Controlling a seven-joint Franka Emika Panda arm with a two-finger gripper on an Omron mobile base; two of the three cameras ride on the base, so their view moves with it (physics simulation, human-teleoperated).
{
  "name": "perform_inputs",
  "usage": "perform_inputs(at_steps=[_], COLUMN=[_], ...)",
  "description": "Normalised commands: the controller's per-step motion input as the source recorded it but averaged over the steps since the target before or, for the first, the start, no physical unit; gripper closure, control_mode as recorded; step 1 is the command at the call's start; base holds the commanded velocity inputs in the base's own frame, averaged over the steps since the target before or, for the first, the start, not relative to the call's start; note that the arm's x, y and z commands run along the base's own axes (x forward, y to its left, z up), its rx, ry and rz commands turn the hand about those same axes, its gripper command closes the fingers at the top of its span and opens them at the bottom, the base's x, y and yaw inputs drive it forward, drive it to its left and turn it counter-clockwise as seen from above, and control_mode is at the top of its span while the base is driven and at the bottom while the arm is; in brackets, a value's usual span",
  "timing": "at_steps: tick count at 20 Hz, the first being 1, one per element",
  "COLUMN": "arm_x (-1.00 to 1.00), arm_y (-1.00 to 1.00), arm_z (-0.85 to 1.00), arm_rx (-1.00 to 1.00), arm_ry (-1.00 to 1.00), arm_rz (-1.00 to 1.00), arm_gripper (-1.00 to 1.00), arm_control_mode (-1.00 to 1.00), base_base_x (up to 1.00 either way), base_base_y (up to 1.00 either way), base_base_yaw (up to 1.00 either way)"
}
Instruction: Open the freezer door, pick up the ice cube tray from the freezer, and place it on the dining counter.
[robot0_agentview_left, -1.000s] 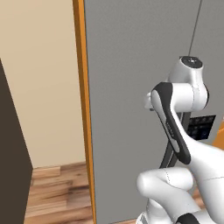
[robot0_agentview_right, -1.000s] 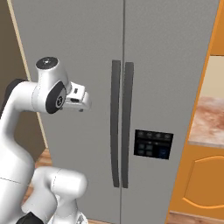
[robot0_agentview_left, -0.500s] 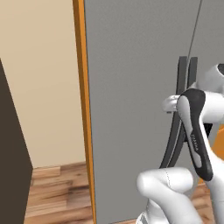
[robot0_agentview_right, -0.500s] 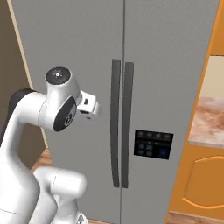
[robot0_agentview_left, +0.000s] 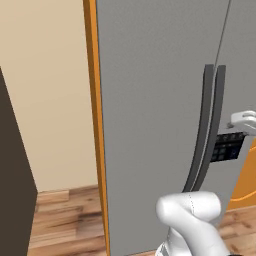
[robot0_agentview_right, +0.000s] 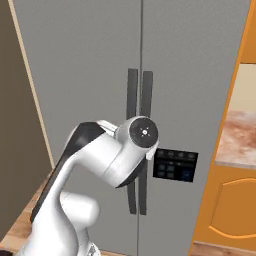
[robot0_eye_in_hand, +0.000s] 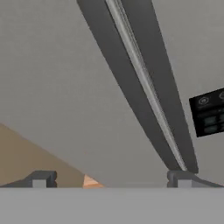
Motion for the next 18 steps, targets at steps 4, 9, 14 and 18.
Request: perform_inputs(at_steps=[4,9,14,18], arm_x=[0.28,0.72,0.98,0.63], arm_y=[-1.00,-0.56,-0.01,0.09], arm_z=[0.00,-0.07,-0.35,-0.51], arm_rx=[0.36,0.23,0.07,0.00], arm_ry=[0.00,0.04,0.01,-0.01], arm_rz=[0.00,0.00,0.05,0.10], arm_gripper=[-1.00,-1.00,-1.00,-1.00], arm_control_mode=[-1.00,-1.00,-1.00,-1.00], base_base_x=[0.00,0.00,0.00,0.00], base_base_y=[0.00,0.00,0.00,0.00], base_base_yaw=[0.00,0.00,0.00,0.00])
